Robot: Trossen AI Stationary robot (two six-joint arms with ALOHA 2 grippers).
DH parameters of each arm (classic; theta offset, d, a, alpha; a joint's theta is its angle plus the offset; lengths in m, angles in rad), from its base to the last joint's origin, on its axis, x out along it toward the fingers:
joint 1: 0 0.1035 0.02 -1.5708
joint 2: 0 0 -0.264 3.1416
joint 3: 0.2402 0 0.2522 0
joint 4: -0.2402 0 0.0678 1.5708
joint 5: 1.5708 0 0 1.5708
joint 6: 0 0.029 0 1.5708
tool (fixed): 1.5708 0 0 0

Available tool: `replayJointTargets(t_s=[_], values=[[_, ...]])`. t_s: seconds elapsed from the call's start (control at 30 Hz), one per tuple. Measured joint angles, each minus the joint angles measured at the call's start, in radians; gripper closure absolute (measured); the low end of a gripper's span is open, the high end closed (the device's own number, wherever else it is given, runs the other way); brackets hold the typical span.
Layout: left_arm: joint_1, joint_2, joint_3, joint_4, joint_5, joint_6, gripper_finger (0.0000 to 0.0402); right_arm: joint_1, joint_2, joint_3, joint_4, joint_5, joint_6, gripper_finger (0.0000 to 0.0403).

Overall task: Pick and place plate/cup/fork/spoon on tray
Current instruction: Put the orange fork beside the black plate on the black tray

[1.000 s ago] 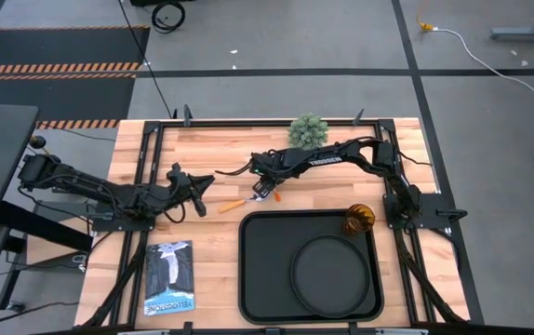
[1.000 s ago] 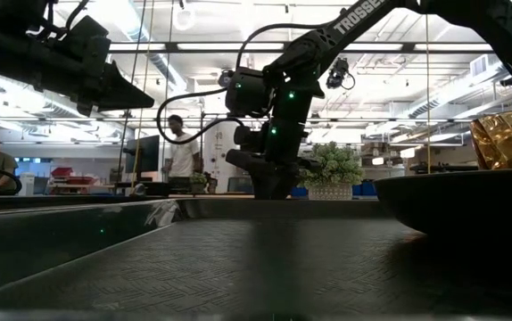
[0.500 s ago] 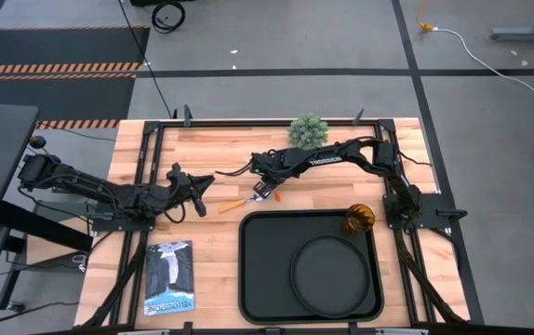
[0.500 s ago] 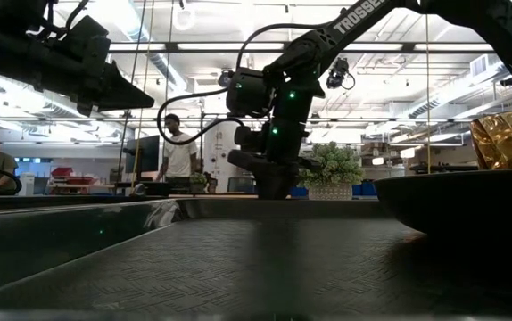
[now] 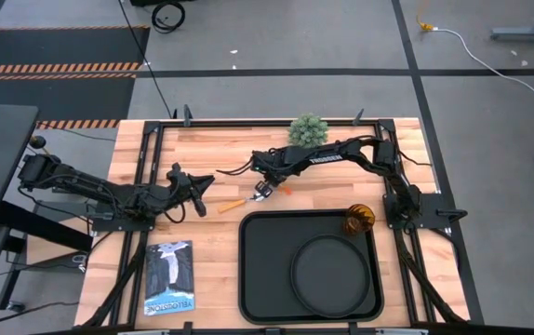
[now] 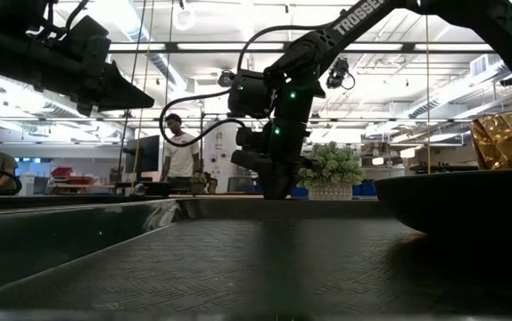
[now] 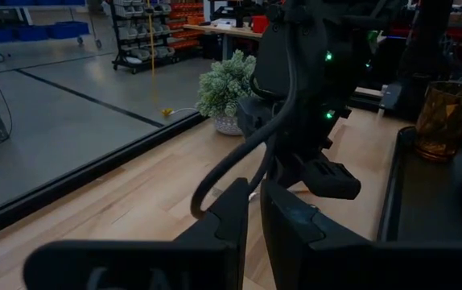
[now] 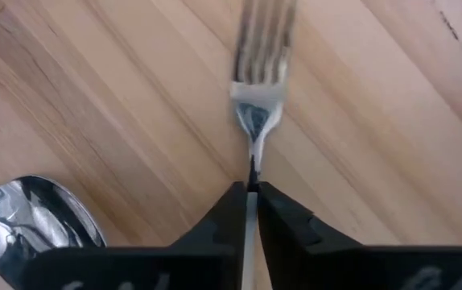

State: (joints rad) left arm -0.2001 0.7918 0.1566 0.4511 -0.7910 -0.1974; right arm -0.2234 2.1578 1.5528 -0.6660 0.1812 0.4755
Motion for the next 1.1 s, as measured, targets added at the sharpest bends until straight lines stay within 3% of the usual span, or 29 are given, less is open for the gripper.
replayJointTargets(t_s=[0.2,0.67,1.1], values=[[0.000,0.000,0.000,0.000,0.000,0.002,0.0359,-0.008,-0.001,0.001,-0.005,-0.025,-0.008,0.0385],[0.000,0.000,0.000,0.000,0.003,0.002,0.0359,-0.008,-0.005,0.003,-0.010,-0.029,-0.023,0.0387],[0.000,0.000,0.000,-0.010,0.003,0.000,0.0359,0.001,-0.011,0.125,-0.140,-0.030,-0.023,0.0387]])
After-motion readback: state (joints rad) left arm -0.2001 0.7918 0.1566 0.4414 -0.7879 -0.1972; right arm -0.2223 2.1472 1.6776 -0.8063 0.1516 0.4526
